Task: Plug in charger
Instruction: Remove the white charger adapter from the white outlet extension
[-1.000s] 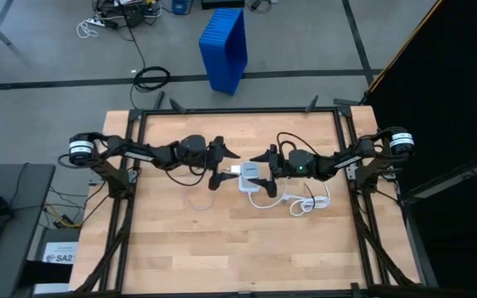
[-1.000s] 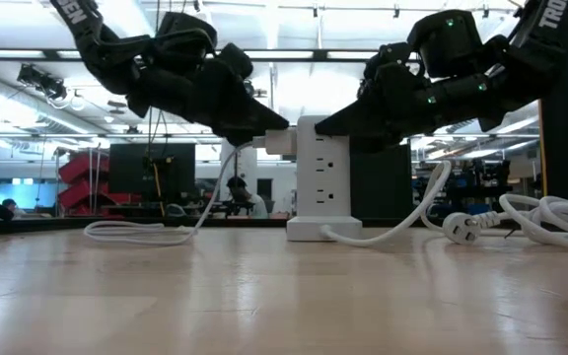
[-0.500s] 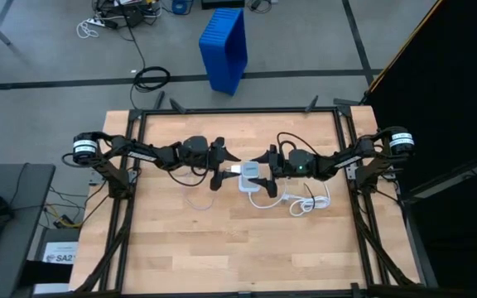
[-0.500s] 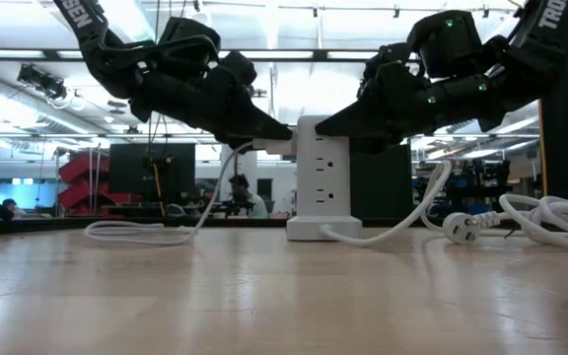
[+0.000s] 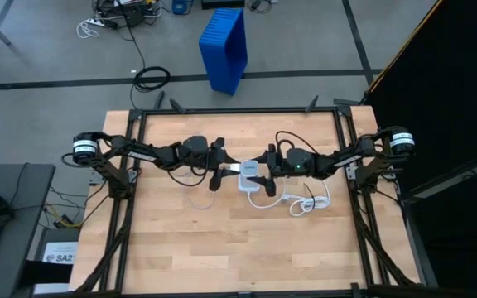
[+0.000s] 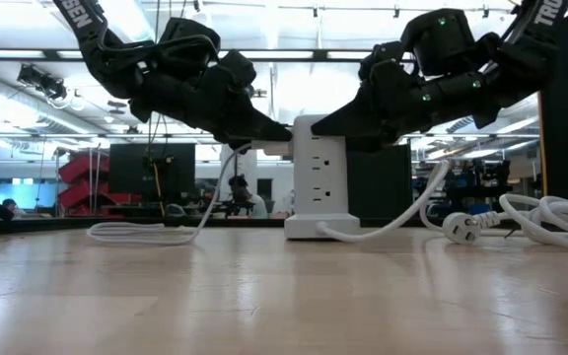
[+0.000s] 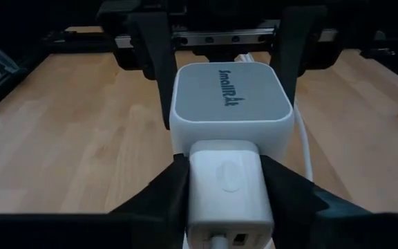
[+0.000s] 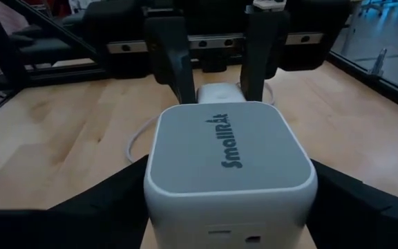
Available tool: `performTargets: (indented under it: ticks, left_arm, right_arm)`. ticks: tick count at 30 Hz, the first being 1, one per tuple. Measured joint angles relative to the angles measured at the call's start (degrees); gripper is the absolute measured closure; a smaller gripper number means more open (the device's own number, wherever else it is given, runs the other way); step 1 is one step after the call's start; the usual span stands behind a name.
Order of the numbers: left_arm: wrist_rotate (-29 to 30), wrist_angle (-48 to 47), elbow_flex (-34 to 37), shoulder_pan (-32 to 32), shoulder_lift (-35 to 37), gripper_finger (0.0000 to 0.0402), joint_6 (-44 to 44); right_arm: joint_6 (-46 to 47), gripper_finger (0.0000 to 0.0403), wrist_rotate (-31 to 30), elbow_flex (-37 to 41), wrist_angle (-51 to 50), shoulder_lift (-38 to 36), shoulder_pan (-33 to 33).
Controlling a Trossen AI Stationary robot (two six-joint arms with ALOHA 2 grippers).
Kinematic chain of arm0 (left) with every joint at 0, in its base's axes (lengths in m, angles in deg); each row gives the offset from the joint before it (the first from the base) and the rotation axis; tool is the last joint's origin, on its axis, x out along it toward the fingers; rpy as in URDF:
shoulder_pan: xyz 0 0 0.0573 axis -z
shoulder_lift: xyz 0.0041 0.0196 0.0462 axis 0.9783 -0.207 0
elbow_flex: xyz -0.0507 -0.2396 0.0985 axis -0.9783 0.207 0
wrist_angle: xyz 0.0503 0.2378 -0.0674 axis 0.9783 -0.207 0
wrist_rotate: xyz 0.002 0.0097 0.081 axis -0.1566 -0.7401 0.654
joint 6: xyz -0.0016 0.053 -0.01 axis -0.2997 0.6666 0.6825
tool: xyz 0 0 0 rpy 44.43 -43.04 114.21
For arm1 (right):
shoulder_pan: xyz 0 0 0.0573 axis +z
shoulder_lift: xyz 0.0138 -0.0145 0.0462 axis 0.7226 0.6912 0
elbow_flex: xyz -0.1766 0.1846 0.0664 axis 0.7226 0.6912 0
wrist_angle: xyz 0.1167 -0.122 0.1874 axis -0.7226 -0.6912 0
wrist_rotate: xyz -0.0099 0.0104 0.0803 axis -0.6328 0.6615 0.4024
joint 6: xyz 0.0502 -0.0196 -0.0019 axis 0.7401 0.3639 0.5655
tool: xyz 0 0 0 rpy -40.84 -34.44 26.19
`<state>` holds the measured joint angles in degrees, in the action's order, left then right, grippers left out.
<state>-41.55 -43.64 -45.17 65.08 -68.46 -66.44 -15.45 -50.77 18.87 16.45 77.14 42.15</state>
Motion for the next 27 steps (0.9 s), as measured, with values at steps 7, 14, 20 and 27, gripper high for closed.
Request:
performTargets:
  ticks: [7, 14, 20, 27]
  left_arm:
    - [-0.22, 0.11, 0.0, 0.04, 0.0, 0.0274, 0.02]
    - [-0.21, 0.28, 0.0, 0.04, 0.0, 0.0273, 0.0]
    - [-0.2, 0.28, 0.02, 0.37, 0.0, 0.0272, 0.83]
    - [-0.13, -0.08, 0.07, 0.59, 0.05, 0.0271, 3.13]
  right_arm:
    - [0.44, 0.0115, 1.28, 0.0, -0.54, 0.0, 0.02]
    - [0.79, 0.0113, 2.17, -0.04, -1.09, 0.0, 0.02]
    - [-0.71, 0.0125, 2.63, -0.02, -1.09, 0.01, 0.02]
    - [-3.26, 0.0139, 2.8, 0.02, -1.1, 0.02, -0.14]
